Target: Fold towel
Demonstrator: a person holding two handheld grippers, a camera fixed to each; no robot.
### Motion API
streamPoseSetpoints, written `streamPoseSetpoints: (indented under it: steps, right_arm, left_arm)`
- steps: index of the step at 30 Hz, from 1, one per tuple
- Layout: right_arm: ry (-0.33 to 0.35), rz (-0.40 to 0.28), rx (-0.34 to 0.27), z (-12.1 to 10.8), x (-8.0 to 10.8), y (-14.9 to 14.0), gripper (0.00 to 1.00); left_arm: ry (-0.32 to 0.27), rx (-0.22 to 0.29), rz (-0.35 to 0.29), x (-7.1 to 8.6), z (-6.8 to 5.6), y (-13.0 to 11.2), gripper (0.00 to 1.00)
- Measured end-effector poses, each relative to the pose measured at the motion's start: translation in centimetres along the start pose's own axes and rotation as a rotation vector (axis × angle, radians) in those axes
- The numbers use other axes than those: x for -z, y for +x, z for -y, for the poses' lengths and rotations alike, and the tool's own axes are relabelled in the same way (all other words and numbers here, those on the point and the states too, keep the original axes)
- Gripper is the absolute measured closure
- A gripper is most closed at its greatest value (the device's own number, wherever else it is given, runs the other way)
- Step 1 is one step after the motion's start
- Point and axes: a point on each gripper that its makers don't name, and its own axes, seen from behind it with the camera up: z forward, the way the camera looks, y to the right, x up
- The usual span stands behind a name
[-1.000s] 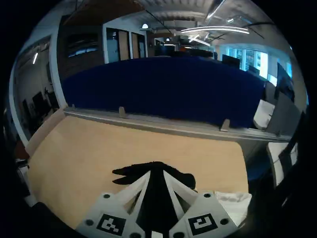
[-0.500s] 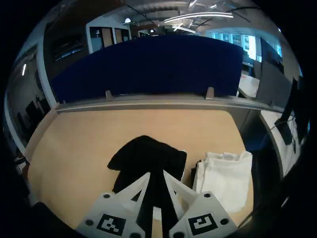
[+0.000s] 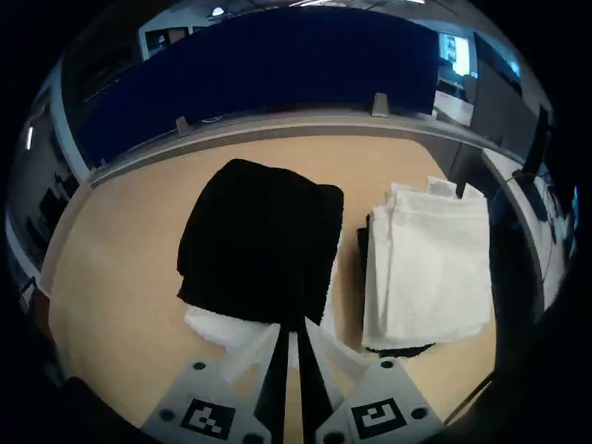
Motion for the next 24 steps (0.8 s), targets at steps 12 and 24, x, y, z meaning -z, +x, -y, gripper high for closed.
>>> streamPoseSetpoints:
  steps: [12, 24]
  right_arm:
    - [-0.062, 0.006, -0.034, -1.8, -0.4, -0.4, 0.92]
    - [-0.086, -0.07, -0.009, -1.4, 1.4, 0.7, 0.73]
  left_arm:
    - [0.001, -0.002, 0.002, -0.1, 0.0, -0.1, 0.07]
    - [-0.005, -0.006, 0.003, -0.2, 0.0, -0.2, 0.07]
